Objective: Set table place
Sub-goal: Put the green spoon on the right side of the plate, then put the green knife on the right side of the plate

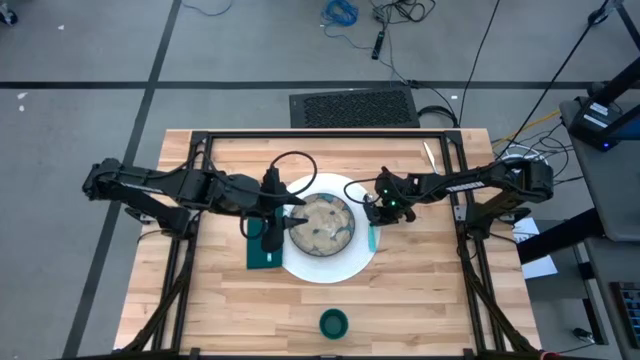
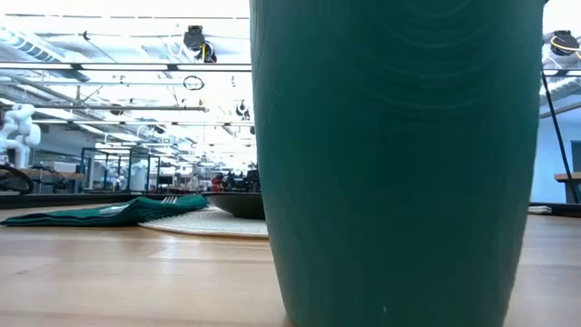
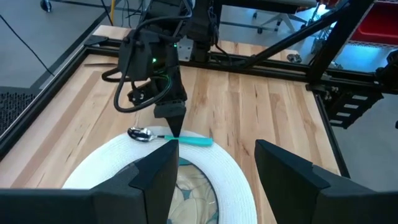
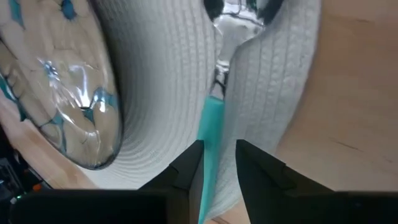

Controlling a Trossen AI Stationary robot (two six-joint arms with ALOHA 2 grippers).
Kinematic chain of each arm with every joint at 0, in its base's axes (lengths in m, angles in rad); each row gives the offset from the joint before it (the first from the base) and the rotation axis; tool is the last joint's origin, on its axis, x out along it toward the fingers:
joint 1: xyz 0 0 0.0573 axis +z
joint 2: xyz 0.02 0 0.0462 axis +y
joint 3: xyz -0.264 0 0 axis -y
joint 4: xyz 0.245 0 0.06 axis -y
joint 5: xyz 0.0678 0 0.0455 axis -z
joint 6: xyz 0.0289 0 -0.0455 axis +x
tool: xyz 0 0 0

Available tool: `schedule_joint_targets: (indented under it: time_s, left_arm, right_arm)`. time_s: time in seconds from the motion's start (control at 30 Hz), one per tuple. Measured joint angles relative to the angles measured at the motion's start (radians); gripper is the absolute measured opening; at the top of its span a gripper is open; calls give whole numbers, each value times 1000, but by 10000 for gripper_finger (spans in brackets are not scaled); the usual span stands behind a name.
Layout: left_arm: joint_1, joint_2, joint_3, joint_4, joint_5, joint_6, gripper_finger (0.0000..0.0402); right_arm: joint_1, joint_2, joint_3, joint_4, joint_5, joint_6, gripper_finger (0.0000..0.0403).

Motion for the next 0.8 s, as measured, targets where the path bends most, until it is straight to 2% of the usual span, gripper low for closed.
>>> schedule_joint_targets:
  time_s: [0.17,0.27,0.37,0.47,0.63,0.8]
  left_arm:
    - [0,0,0,-7,0,-1,196]
    - [0,0,0,-15,0,-1,196]
    - [0,0,0,-17,0,-1,196]
    - [0,0,0,-14,-1,-1,196]
    - [3,0,0,-10,-24,-22,196]
    - [19,1,0,-21,-25,-65,196]
  right_arm:
    - [0,-38,0,-44,1,-1,71]
    - [2,-116,5,-119,52,-7,60]
    - [13,-222,52,-290,148,-36,42]
    - [25,-309,144,-535,280,-79,14]
    - [4,-342,331,-907,537,-146,3]
    - [-164,-288,397,-1079,569,-237,2]
